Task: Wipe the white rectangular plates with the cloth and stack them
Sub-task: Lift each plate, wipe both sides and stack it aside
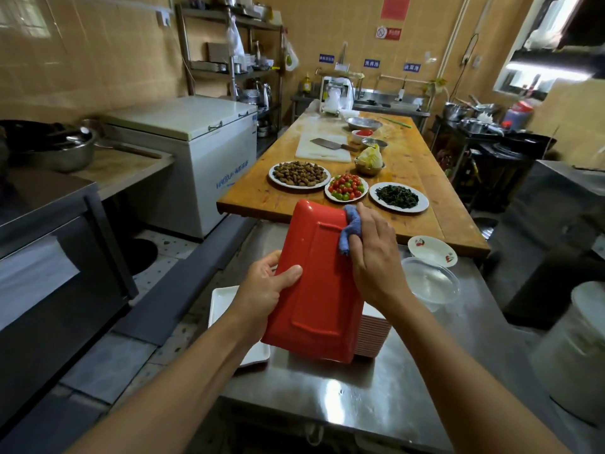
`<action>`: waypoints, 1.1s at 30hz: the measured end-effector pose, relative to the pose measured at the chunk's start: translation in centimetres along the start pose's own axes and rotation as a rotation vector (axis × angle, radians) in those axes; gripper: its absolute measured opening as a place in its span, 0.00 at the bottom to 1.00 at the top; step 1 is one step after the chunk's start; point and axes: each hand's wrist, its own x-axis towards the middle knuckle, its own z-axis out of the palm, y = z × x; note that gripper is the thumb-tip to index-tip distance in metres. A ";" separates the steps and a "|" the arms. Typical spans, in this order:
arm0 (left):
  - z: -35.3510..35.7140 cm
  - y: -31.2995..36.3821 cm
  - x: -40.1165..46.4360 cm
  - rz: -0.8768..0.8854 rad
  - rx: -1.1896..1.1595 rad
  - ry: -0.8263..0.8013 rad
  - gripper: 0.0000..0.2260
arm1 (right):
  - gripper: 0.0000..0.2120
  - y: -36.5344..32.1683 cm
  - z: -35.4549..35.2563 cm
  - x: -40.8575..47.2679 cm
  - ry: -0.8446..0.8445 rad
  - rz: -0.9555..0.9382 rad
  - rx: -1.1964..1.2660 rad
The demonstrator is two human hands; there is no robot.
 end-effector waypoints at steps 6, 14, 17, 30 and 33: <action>2.2 -1.0 1.1 0.007 -0.145 0.074 0.07 | 0.27 -0.5 0.8 -1.5 0.055 0.184 0.073; 3.0 -1.2 2.9 0.049 -0.267 0.140 0.06 | 0.33 -0.4 0.6 -7.0 -0.030 0.394 0.233; 3.7 -2.3 2.8 0.027 -0.300 0.119 0.07 | 0.33 0.7 -0.7 -5.4 -0.085 0.525 0.478; 1.0 1.3 3.6 0.218 0.711 0.131 0.43 | 0.25 3.4 -4.6 -4.0 -0.279 0.309 0.480; 1.3 4.1 4.8 0.223 0.795 -0.075 0.37 | 0.27 3.9 -5.8 -3.9 -0.355 0.235 0.492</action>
